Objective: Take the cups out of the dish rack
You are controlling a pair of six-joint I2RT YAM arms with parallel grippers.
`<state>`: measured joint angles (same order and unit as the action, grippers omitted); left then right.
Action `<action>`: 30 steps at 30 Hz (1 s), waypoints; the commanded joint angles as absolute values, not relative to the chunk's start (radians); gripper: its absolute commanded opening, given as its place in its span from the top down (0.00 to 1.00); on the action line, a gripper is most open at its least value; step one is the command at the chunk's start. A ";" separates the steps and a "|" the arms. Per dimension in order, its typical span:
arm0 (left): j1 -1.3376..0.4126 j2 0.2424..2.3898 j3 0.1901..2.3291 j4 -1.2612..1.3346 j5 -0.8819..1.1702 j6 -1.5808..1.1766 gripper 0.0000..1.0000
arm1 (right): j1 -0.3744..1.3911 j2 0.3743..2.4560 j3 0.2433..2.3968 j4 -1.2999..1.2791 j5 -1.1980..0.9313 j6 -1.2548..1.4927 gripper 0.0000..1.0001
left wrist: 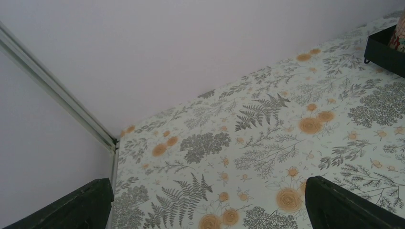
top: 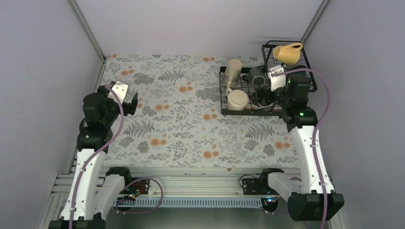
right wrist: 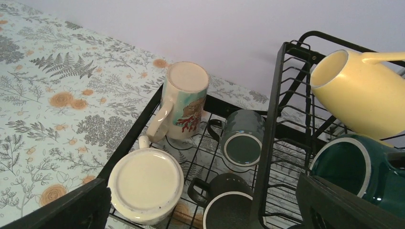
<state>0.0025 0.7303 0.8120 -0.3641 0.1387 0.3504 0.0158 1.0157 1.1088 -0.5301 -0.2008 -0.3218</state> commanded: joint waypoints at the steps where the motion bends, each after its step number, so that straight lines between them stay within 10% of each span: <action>1: 0.000 0.724 0.794 -0.328 0.132 0.336 0.00 | 0.026 1.025 1.145 -0.539 -0.223 -0.311 0.00; 21: 0.001 0.795 0.837 -0.326 0.156 0.316 0.00 | 0.199 1.357 1.375 -0.652 -0.398 -0.110 0.05; 30: 0.000 0.814 0.830 -0.328 0.127 0.348 0.00 | 0.243 1.652 1.559 -0.677 -0.121 -0.034 0.14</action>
<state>0.0025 0.8230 0.8200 -0.3336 0.1417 0.3328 0.2276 1.5814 1.4506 -0.6529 -0.2886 -0.1055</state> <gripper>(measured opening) 0.998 0.905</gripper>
